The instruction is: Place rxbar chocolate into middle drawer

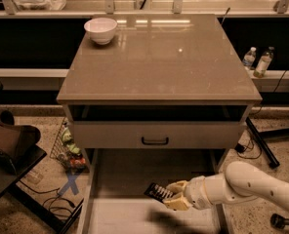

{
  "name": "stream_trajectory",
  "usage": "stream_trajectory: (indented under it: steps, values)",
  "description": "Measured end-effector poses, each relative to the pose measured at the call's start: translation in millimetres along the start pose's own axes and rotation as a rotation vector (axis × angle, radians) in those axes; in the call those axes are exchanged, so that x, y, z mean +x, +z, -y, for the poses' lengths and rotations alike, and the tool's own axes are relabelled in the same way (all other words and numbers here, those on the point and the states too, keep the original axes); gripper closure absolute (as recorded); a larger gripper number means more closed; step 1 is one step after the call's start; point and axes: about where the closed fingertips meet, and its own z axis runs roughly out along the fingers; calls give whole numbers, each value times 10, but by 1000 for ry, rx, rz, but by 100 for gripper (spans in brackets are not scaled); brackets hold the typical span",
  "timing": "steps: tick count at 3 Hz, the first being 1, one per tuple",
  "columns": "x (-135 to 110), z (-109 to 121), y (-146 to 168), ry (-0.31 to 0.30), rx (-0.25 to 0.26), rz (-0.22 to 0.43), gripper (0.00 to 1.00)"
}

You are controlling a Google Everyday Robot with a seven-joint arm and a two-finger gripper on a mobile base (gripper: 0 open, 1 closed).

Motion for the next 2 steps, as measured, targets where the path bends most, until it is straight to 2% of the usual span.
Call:
stream_trajectory:
  steps: [2]
  values:
    - [6,29,35,11,8,-3,41]
